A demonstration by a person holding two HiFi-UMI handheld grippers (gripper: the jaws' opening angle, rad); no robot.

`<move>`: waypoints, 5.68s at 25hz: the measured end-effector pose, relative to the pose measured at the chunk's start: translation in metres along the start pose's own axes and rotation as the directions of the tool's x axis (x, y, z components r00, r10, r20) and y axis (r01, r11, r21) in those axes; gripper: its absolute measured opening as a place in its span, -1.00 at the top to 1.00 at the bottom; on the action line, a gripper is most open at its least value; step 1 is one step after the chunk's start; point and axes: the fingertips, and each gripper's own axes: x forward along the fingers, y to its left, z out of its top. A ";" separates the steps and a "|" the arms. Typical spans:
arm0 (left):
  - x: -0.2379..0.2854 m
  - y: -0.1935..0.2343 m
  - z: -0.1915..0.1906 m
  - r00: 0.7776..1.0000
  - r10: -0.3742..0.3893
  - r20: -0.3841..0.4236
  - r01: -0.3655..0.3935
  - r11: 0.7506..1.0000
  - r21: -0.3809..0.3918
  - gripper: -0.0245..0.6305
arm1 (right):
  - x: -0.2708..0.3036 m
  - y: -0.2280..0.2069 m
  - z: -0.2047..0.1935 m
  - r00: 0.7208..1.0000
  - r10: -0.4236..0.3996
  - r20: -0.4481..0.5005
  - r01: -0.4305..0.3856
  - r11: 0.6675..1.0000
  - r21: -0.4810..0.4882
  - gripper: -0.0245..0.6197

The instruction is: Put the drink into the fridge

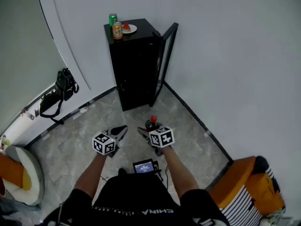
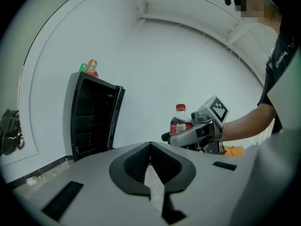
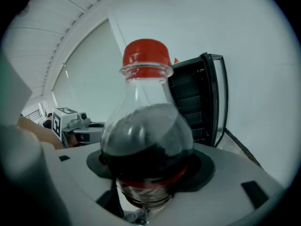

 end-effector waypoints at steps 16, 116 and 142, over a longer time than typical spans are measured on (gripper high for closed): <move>-0.001 0.001 -0.008 1.000 0.012 -0.020 -0.012 1.000 0.011 0.89 | -0.003 0.000 0.000 0.999 0.028 0.023 -0.029 0.999 0.020 -0.05; 0.215 0.257 0.051 0.978 0.013 -0.207 -0.016 1.000 -0.013 0.89 | 0.179 -0.226 0.152 0.999 0.016 -0.039 -0.010 0.988 0.157 -0.05; 0.275 0.324 0.112 0.977 0.123 -0.171 -0.128 0.992 -0.020 0.89 | 0.243 -0.275 0.226 0.987 0.143 -0.069 -0.136 0.986 0.092 -0.05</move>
